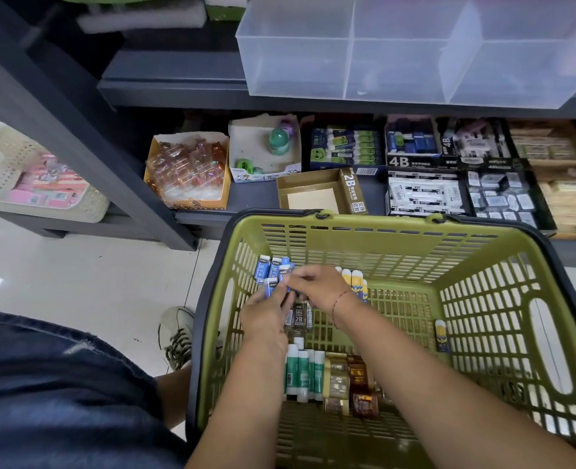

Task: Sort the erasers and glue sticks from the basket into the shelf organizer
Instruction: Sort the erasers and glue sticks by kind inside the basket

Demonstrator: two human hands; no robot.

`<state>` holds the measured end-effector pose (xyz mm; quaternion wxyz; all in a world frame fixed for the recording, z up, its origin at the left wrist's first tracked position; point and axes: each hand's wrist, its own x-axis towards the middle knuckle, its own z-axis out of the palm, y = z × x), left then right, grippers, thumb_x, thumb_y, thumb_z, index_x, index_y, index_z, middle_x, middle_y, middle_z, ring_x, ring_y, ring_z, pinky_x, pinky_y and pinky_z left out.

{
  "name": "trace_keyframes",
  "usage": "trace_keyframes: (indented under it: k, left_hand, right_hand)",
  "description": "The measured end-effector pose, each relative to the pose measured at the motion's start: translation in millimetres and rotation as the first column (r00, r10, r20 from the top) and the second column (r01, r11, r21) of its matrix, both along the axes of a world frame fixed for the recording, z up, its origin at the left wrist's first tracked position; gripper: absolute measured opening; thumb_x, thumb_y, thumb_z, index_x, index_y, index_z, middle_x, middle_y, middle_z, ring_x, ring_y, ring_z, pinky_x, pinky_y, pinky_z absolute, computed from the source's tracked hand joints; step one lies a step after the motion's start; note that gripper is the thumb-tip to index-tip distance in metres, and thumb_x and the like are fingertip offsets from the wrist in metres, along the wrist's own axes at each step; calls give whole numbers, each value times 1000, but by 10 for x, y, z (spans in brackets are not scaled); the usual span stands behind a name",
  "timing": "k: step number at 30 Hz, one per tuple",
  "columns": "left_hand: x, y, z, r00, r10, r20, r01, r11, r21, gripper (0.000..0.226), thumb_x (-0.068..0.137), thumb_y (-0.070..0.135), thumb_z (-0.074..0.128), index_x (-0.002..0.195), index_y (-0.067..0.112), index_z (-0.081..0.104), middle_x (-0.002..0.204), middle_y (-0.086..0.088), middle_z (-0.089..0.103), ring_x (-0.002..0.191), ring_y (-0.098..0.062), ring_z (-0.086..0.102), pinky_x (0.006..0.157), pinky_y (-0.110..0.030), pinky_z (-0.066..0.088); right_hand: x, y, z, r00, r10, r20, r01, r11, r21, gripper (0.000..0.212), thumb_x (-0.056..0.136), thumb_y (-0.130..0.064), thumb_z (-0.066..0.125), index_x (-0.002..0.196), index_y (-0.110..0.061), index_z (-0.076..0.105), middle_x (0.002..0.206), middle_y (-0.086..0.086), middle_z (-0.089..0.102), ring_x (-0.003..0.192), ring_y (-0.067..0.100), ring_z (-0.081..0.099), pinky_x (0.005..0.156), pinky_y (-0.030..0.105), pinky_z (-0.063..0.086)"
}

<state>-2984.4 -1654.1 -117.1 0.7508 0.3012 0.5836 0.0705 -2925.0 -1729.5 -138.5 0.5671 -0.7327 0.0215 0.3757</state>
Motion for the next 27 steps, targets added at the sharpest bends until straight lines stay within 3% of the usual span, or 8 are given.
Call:
trace_keyframes:
  k: [4,7,10,13,16,21,24,27]
  left_hand:
    - [-14,3,-40,1000,-9,-1,9,999,32,41,91,-2,60,130,1,47,117,-18,63,82,-19,67,84,-24,52]
    - [-22,7,-113,1000,22,22,-22,999,24,35,97,3,53,128,-9,46,93,-18,66,76,-20,66,64,-21,59]
    - [-54,-15,-139,1000,21,12,-22,999,32,35,98,9,52,126,-11,47,86,-16,66,64,-17,67,52,-19,57]
    - [-85,-21,-135,1000,-16,-12,17,998,59,20,96,12,57,104,-5,59,79,-13,65,59,-14,64,48,-15,53]
    - [-97,-19,-160,998,-46,-50,50,995,90,14,92,13,62,82,5,59,68,-6,57,56,-10,51,43,-12,47]
    - [-88,-70,-176,985,-142,-99,148,987,60,7,94,5,59,87,5,62,78,-10,62,64,-13,57,50,-14,52]
    - [-116,-119,-144,962,-247,-113,257,963,82,8,91,6,63,97,1,65,83,-13,65,67,-15,60,55,-17,55]
    - [-148,-125,-185,940,-298,-164,326,929,177,5,91,9,65,89,5,67,76,-9,64,68,-17,60,65,-24,57]
  right_hand:
    - [59,59,6,992,-81,-99,80,997,-9,8,88,-14,67,91,-6,68,49,-2,53,32,-3,43,37,9,35]
    - [125,202,-2,982,-144,-124,142,990,-24,12,88,-14,67,94,-4,67,55,5,55,34,2,47,39,13,43]
    - [172,337,6,986,-139,-94,137,990,-30,16,89,-5,63,100,5,68,61,9,56,49,11,50,48,17,47]
    - [194,343,23,988,-147,-49,146,989,-25,10,88,-3,59,90,-2,69,63,10,57,54,15,49,51,19,46]
    - [163,202,20,996,-84,-26,84,996,-18,8,89,-7,59,89,-9,68,65,6,58,52,13,49,44,17,41]
    - [12,-62,-85,988,145,-50,-148,988,-48,8,88,-23,67,88,-16,70,70,7,59,54,10,47,45,17,35]
    - [-20,-161,-138,993,56,-103,-60,998,-35,5,85,-17,70,82,-15,67,56,-4,58,46,5,44,42,15,34]
    - [-21,-168,-166,976,-99,-193,98,995,-17,5,86,-14,69,86,-9,66,43,-7,54,36,3,43,40,16,35]
